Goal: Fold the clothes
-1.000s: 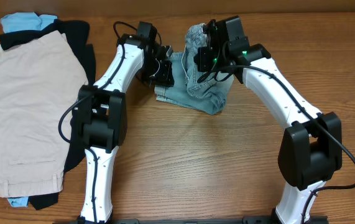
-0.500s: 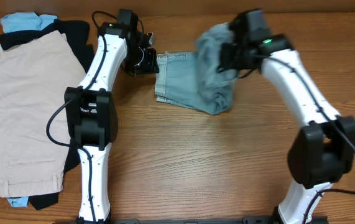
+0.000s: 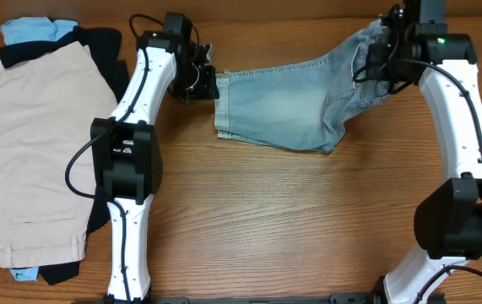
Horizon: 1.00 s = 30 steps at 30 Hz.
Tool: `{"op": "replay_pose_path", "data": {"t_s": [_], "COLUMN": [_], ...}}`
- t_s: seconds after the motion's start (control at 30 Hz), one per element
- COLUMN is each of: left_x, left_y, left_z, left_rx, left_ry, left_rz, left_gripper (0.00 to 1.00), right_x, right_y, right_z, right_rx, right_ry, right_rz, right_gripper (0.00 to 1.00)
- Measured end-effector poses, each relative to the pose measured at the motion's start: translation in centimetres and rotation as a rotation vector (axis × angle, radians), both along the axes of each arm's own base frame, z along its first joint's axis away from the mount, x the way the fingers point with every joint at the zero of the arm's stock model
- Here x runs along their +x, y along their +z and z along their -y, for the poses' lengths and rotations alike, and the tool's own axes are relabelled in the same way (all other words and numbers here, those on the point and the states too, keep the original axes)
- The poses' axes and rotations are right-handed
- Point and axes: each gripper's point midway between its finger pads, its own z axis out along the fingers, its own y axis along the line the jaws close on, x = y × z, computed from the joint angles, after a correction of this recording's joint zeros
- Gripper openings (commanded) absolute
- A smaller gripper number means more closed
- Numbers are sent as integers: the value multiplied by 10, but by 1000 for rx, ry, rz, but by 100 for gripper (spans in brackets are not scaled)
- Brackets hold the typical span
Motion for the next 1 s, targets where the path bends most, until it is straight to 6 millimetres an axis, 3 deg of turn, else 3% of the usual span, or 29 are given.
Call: {"op": "replay_pose_path", "data": {"t_s": [0.17,0.43,0.53,0.63,0.7,0.77,0.8,1.0], "left_x": [0,2,4,7,10,13,14,27], "left_y": [0,-3,-4,-4,-4,-4,-4,-3], "left_z": [0,-7,-13,-25,-37,-51,-58,-93], "left_rx": [0,38,51,56,60,63,65,64], "left_ry": [0,10,21,44,66,92,105,181], "left_rz": [0,9,10,11,11,11,11,39], "left_gripper": [29,49,54,59,64,69,72,79], "right_x": [0,3,7,11,11,8,5,-27], "right_y": [1,8,-2,-25,-43,-59,-64,-65], "right_z": [-30,-122,-142,-160,-172,-190,-203,-270], "right_rx": [-11,7,12,16,17,26,31,51], "right_ry": [84,281,320,352,376,410,437,589], "right_rz": [9,85,85,58,31,9,1,-1], "right_gripper": [4,4,4,5,59,95,100,100]}}
